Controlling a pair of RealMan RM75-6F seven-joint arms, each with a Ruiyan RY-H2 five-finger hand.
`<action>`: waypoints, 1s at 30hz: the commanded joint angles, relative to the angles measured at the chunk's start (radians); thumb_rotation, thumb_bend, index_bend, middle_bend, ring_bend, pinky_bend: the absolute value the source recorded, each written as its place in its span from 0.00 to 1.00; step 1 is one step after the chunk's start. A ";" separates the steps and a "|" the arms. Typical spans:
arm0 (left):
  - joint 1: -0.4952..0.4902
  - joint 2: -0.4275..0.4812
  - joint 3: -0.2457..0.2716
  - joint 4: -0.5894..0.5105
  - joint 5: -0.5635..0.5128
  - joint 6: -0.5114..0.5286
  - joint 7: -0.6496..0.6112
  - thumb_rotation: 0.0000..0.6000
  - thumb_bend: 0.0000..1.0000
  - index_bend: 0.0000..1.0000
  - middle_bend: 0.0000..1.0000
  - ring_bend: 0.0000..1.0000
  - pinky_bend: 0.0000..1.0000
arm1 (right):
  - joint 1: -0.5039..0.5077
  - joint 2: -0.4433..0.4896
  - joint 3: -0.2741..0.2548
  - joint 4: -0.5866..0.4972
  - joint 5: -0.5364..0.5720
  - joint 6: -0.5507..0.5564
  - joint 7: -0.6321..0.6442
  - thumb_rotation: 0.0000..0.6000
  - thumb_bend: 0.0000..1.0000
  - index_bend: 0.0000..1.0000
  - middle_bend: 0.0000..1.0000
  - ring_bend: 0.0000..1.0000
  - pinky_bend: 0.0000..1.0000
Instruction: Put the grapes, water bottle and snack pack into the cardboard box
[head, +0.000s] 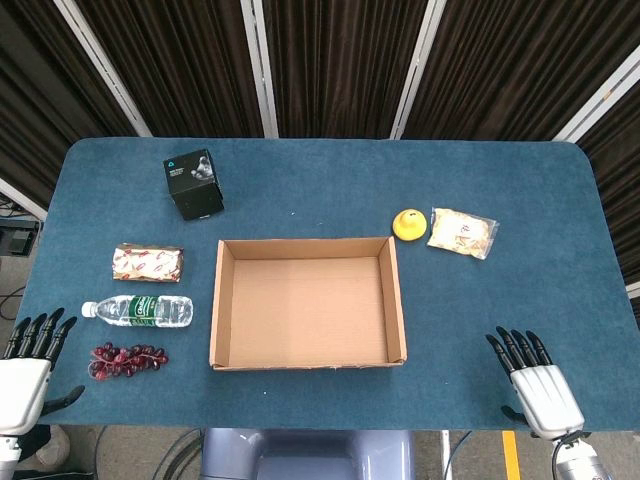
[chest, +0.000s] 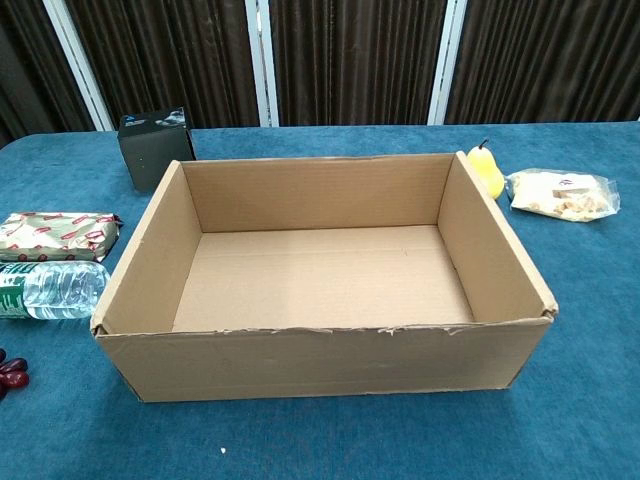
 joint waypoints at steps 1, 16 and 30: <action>-0.001 -0.001 0.001 -0.001 0.005 0.000 -0.002 1.00 0.06 0.09 0.00 0.00 0.03 | 0.000 0.010 -0.001 -0.005 0.001 0.000 0.017 1.00 0.00 0.00 0.00 0.00 0.00; -0.132 0.037 0.002 -0.049 -0.087 -0.282 0.009 1.00 0.04 0.25 0.15 0.12 0.15 | 0.017 0.014 0.034 0.008 0.096 -0.042 0.044 1.00 0.00 0.00 0.00 0.00 0.00; -0.199 -0.092 -0.003 0.033 -0.215 -0.431 0.253 1.00 0.06 0.27 0.15 0.14 0.17 | 0.036 0.007 0.049 0.010 0.127 -0.071 0.039 1.00 0.00 0.00 0.00 0.00 0.00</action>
